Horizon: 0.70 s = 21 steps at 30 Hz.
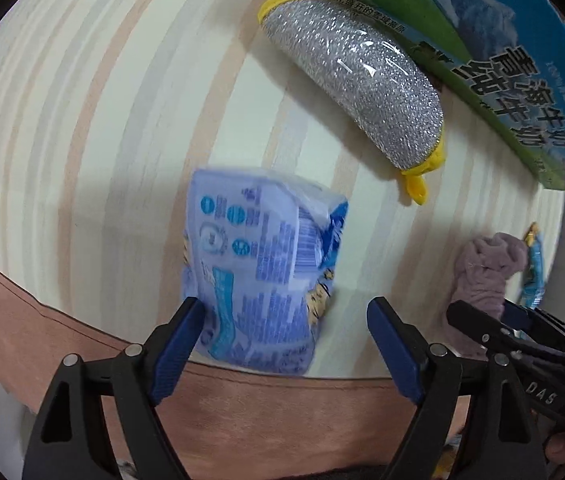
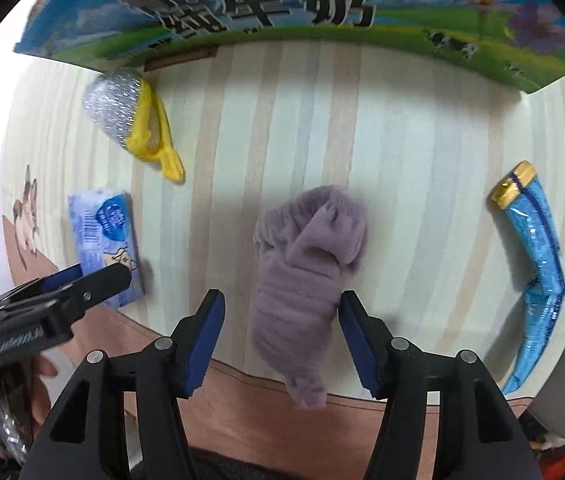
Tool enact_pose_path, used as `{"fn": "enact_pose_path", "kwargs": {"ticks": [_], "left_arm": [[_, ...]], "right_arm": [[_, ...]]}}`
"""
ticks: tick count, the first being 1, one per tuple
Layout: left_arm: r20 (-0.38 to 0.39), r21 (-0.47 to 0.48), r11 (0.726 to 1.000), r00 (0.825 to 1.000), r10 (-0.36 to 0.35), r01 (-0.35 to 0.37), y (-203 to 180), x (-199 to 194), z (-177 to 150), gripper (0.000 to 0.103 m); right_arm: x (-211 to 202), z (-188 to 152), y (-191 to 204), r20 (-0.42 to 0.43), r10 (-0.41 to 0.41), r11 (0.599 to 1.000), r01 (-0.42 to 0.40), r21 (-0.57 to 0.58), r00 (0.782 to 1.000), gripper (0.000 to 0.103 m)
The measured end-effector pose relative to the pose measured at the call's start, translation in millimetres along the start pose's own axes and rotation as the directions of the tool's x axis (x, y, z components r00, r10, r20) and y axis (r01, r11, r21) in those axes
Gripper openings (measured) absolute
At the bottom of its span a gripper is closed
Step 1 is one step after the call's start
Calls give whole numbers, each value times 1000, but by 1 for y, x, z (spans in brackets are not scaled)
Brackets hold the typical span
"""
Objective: Organize soft objects
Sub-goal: 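Grasp the blue tissue pack with the left tool while the right tool grasps the lilac sock, then place the tissue pack and sock into the box and open both tools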
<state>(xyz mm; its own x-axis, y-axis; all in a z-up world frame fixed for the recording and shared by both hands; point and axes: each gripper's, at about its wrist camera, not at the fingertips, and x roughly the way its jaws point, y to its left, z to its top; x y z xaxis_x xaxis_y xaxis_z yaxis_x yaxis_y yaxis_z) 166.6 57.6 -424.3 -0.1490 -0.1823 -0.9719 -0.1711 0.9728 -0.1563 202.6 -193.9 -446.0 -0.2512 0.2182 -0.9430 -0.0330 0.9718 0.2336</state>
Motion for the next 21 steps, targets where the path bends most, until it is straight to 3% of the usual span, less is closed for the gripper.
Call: {"fn": "enact_pose_path", "kwargs": {"ticks": [3,4,5,7,10,15,18,21], "left_arm": [[15,48,993,995,103,-104,-13,8,6,83],[19,57,990,992,124,-125,-16,11,7,77],[29,69,985,987,156,-158,-19,13,6,62],[52,103,976,981,189,-194,-28,14,3,53],[53,125,979,987,154,-159,-35,8,-8,41],[101,124,992,995,4,-16,-55,-39,-27,41],[157,145,987,983,-98,75,-77,-86,-26,41],[220,190,973,960,-175,134,-85,-140,-5,41]], "right_arm": [[10,-3,1,-16,-15,1000,15,5,1000,62],[8,-5,3,6,-34,999,34,-9,999,61],[8,-7,4,11,-57,998,58,-26,998,57],[12,-8,14,19,-87,995,88,-53,996,42],[2,-21,11,17,-55,996,56,-71,998,42],[-39,-38,6,70,41,997,-36,-66,997,42],[-79,-49,3,122,108,993,-100,-68,987,42],[-129,-49,0,189,163,986,-151,-76,968,42]]}}
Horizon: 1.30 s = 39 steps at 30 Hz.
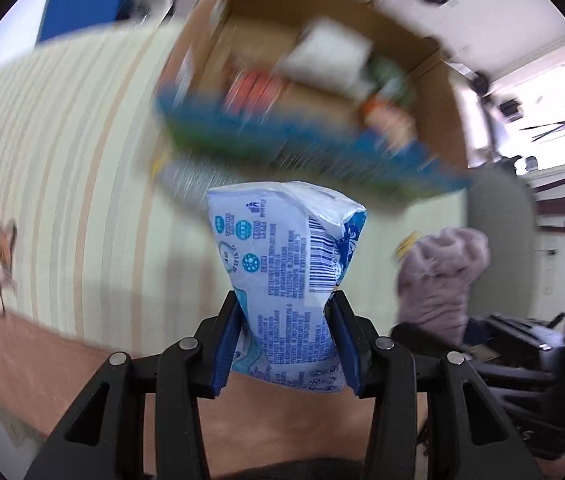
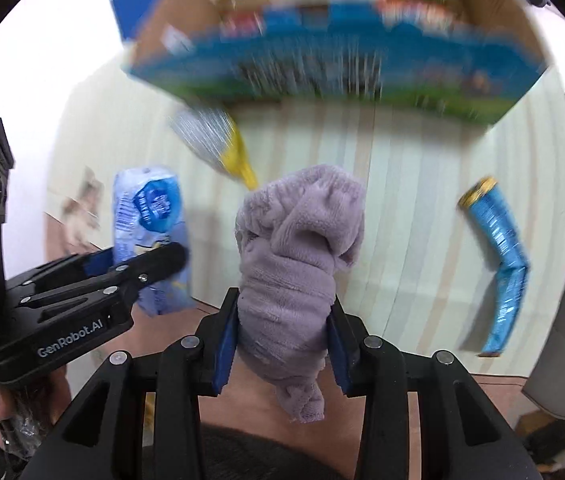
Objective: Organize soft objects
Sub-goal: 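Place the tissue pack and sock into the box and open both tools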
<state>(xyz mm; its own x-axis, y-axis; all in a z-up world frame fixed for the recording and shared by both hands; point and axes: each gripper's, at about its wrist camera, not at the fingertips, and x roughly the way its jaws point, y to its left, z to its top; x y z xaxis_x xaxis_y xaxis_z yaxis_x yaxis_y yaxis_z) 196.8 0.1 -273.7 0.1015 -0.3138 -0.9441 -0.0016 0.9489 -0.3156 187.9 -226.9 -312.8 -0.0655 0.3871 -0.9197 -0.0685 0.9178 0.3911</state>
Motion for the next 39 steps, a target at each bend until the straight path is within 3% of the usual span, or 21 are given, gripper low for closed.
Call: {"fn": "enact_pose_path", "kwargs": {"ticks": [4,7,10,15,20,24,25,27,28,29,33,36,37,39], "left_arm": [[30,51,998,999,-45,44,-33,-31,67,41],[18,72,997,1000,-13,12,-55,-25,115,41],[-49,58,998,999,11,-8,-57,-7,146,41],[-184,-7,1000,983,8,-9,-48,51,177,41],[-248,7,999,968,46,-46,-50,84,178,42],[-296,2,1000,955,30,-30,-53,96,177,51],[-299,-10,1000,954,17,-21,-52,96,177,53],[-288,-19,1000,958,8,-14,-51,93,179,62],[-269,-10,1000,963,18,-21,-52,88,180,72],[-254,2,999,967,32,-32,-52,84,180,80],[-183,45,993,977,113,-107,-56,62,177,91],[-126,74,985,978,166,-158,-54,47,176,93],[-102,83,980,977,188,-180,-52,43,177,99],[-53,104,970,973,227,-221,-51,31,171,100]], "right_arm": [[-62,30,8,122,29,1000,-28,-13,992,42],[-90,75,-1,195,9,1000,-10,2,981,42],[-78,113,-3,212,-33,999,28,28,977,42],[-34,160,-29,144,-42,995,28,97,989,42],[8,183,-44,92,-75,992,64,110,993,42],[30,191,-51,69,-105,990,97,107,992,42],[35,193,-53,56,-118,988,112,107,991,44],[44,198,-58,27,-109,987,105,118,994,60],[44,198,-60,34,-101,987,96,130,994,76],[43,198,-62,40,-105,986,98,135,994,82],[37,198,-63,40,-120,983,114,142,992,83],[29,195,-60,39,-176,977,169,131,984,94],[25,193,-58,42,-213,971,207,119,976,99],[14,185,-55,59,-268,959,261,107,962,103]]}}
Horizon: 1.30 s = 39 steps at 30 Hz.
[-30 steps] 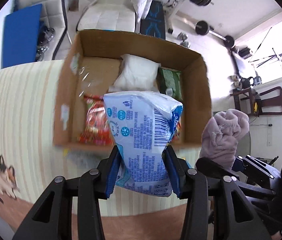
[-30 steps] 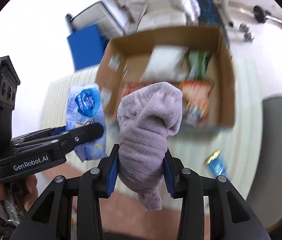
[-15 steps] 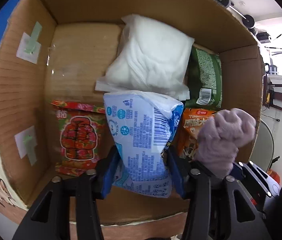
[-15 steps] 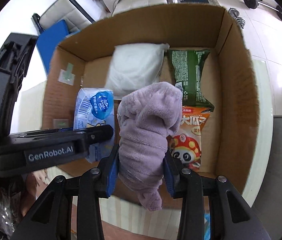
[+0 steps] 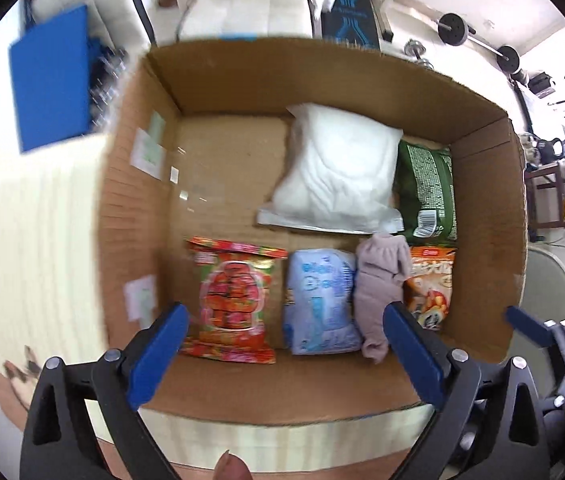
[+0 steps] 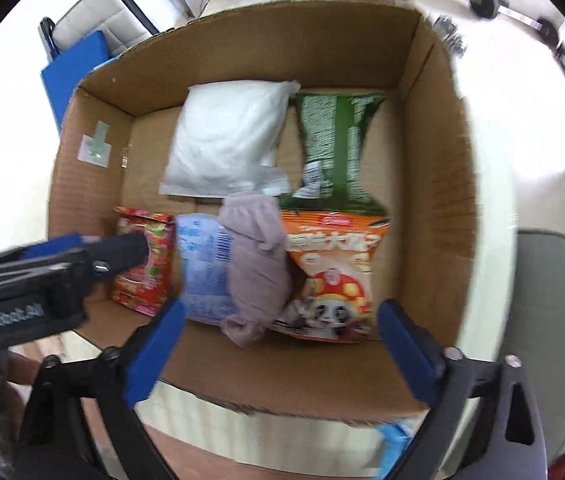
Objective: Organize soft objects
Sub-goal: 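Place the tissue pack and sock into the box and open both tools, then grasp the silver scrubber with the left tool while the right tool grasps the blue snack stick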
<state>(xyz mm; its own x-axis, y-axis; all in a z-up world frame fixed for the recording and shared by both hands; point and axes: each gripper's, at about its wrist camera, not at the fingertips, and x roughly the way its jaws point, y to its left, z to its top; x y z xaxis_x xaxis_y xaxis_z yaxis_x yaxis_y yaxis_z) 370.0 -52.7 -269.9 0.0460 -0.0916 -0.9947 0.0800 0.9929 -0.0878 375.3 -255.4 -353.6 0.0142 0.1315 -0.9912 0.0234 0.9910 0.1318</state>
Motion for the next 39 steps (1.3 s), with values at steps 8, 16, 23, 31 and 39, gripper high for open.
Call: {"fn": "enact_pose_path", "kwargs": {"ticks": [8,16,23,31,39], "left_arm": [[150,5,997,986,75,-76,3,-33,-35,101],[269,-52,991,954,130,-120,1,-64,-70,101],[378,-88,984,909,174,-152,0,-110,-99,101],[371,-56,996,925,83,-67,17,-99,-120,101],[119,-202,979,993,-9,33,60,13,-122,87]], "right_arm": [[-33,-27,3,106,-127,992,129,-15,986,103],[-78,-53,3,217,-101,994,105,-8,971,103],[-121,-83,12,299,-42,999,48,-14,953,103],[-149,-118,4,389,-43,999,47,-1,920,103],[-78,-156,-69,147,-85,978,54,203,986,103]]}}
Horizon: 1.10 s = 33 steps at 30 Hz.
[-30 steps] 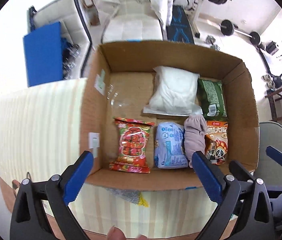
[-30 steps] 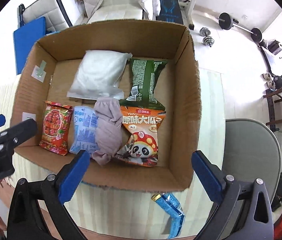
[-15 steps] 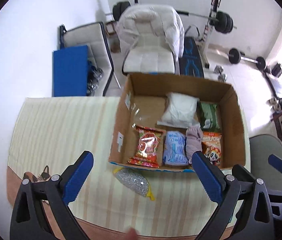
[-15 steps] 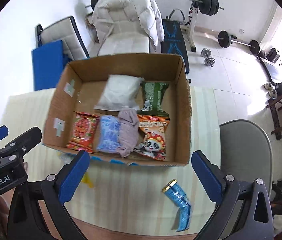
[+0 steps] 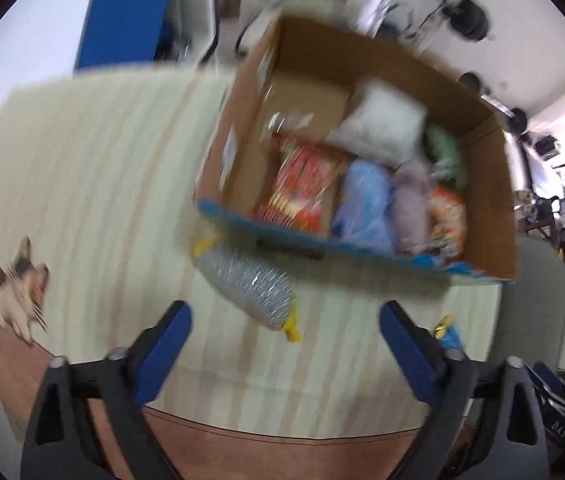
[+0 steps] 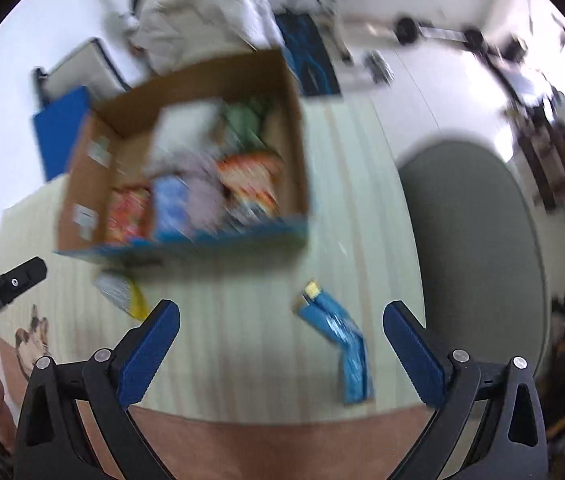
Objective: Organize soft objects
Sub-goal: 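Grasp the silver scrubber with the left tool while the right tool grasps the blue snack stick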
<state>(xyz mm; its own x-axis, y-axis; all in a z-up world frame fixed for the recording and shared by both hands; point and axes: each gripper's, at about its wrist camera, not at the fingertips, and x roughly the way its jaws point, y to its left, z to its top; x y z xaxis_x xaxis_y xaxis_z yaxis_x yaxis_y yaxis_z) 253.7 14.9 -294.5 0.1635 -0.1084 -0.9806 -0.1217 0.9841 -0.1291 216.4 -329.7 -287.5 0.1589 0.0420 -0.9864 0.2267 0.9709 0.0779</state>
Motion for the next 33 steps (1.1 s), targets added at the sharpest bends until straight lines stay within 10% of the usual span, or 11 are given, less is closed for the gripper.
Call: {"fn": "enact_pose_path", "kwargs": {"ticks": [13,16,24,33], "left_arm": [[-139,-77,987,981,133,-144,15,114,5,82],[-148,-53,985,977,154,-163,11,123,3,82],[-142,40,991,981,135,-130,-3,121,-16,46],[-269,141,988,963,-15,55,-5,113,-92,47]], "right_arm": [[128,-16,-24,-233,-234,961,189,-201,944,102],[145,-16,-26,-272,-242,959,188,-212,931,87],[159,-23,-36,-315,-145,985,106,-136,938,46],[162,-75,-33,-399,55,997,-71,-27,915,34]]}}
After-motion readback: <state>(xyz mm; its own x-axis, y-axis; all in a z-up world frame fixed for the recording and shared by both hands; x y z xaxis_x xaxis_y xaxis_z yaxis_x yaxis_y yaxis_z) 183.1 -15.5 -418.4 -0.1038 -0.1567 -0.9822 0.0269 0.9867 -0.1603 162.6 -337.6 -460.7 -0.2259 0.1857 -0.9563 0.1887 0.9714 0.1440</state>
